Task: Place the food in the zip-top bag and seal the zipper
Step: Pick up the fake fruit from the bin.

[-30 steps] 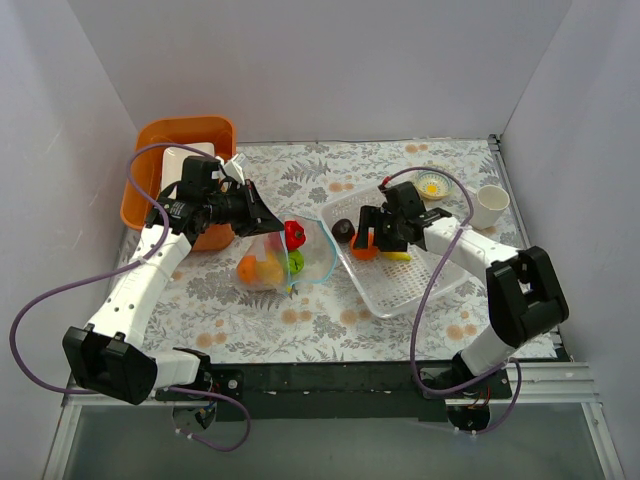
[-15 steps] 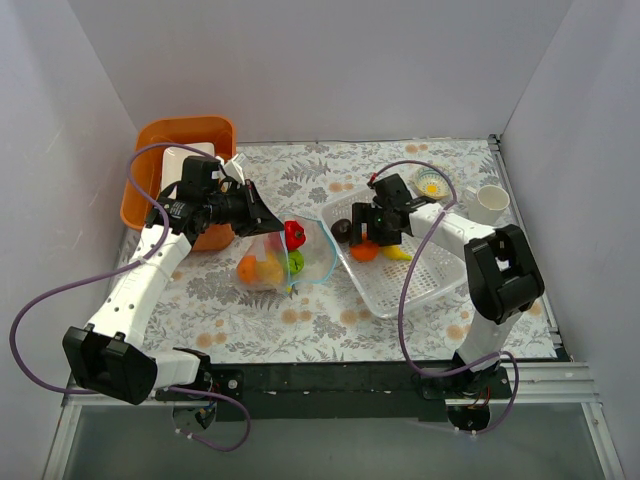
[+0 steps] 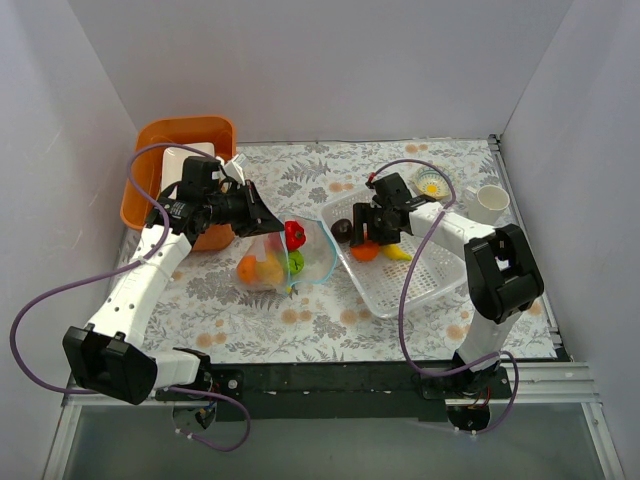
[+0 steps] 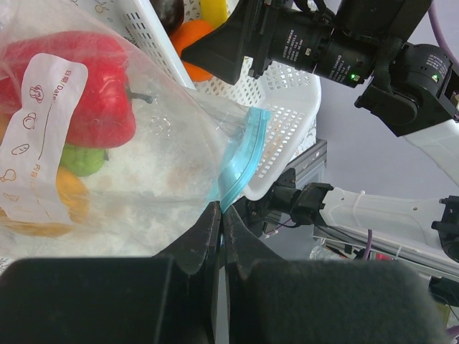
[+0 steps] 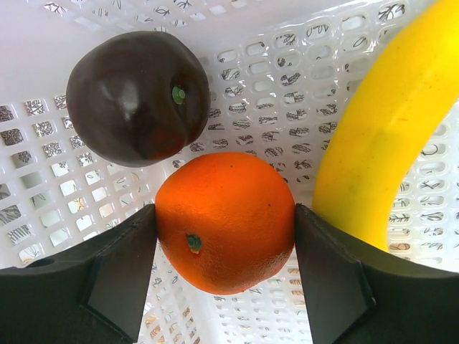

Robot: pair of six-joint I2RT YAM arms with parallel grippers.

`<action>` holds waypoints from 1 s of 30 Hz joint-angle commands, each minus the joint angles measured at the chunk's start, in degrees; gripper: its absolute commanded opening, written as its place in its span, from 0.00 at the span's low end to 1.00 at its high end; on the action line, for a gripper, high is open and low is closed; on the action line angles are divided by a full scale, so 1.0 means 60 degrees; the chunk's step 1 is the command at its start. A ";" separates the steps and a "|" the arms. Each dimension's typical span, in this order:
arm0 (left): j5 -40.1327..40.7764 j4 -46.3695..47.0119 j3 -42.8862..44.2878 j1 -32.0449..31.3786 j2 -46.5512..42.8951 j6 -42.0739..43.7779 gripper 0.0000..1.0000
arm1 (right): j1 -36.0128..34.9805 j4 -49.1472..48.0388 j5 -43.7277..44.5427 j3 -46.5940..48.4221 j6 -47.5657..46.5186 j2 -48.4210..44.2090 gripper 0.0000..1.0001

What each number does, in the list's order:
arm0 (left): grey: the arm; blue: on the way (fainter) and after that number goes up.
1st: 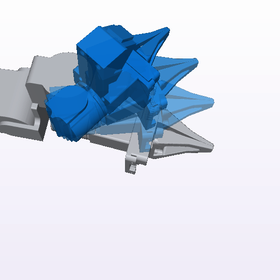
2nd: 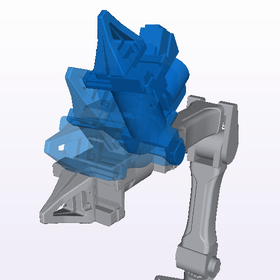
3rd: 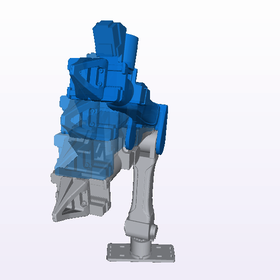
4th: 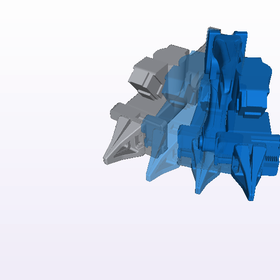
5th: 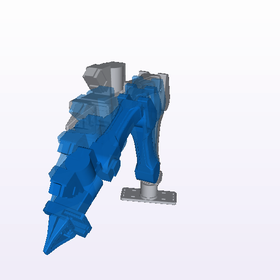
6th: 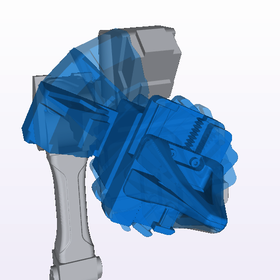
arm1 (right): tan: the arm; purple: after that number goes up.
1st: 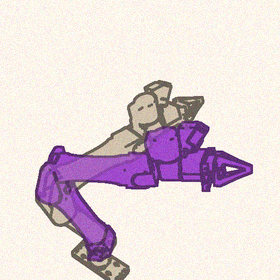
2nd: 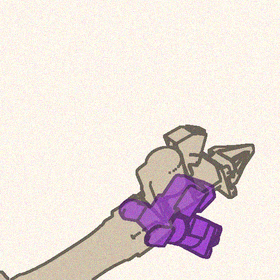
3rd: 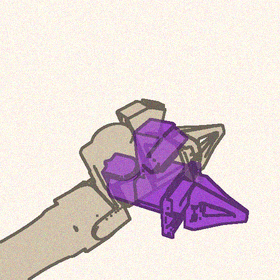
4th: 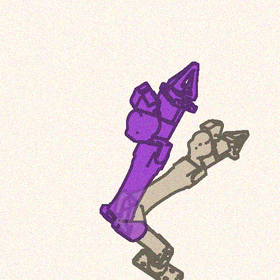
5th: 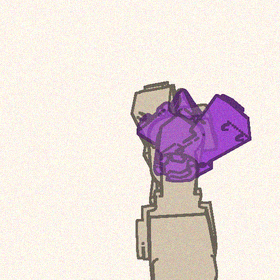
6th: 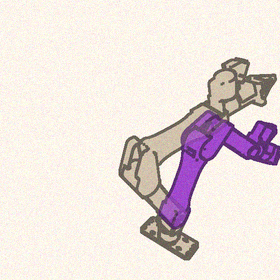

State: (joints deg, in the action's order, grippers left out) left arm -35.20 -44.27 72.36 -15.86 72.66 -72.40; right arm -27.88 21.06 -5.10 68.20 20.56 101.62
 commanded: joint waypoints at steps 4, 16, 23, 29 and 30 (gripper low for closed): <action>-0.0227 0.0113 -0.0033 -0.0008 -0.0070 0.0070 0.00 | -0.0056 0.0372 0.0060 0.0147 -0.0159 -0.1130 0.40; -0.0300 0.0289 -0.0077 0.0006 -0.0055 0.0011 0.00 | -0.0114 0.0577 -0.0116 0.0087 0.0441 -0.3840 0.39; -0.0242 0.0435 -0.0223 0.0006 -0.0099 -0.0135 0.00 | -0.0858 -0.0154 -0.0526 -0.0058 0.1173 -0.5392 0.38; -0.0022 0.0537 -0.0005 0.0006 0.0150 -0.0457 0.00 | -0.2264 -0.0609 -0.0410 -0.0132 0.1554 -0.5469 0.39; -0.0007 0.0552 0.0040 0.0006 0.0237 -0.0516 0.00 | -0.2442 -0.0624 -0.0264 -0.0118 0.1569 -0.5395 0.39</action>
State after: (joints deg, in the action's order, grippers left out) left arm -35.53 -41.93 71.48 -15.86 73.17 -74.00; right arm -38.04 20.88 -7.05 67.70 27.94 68.45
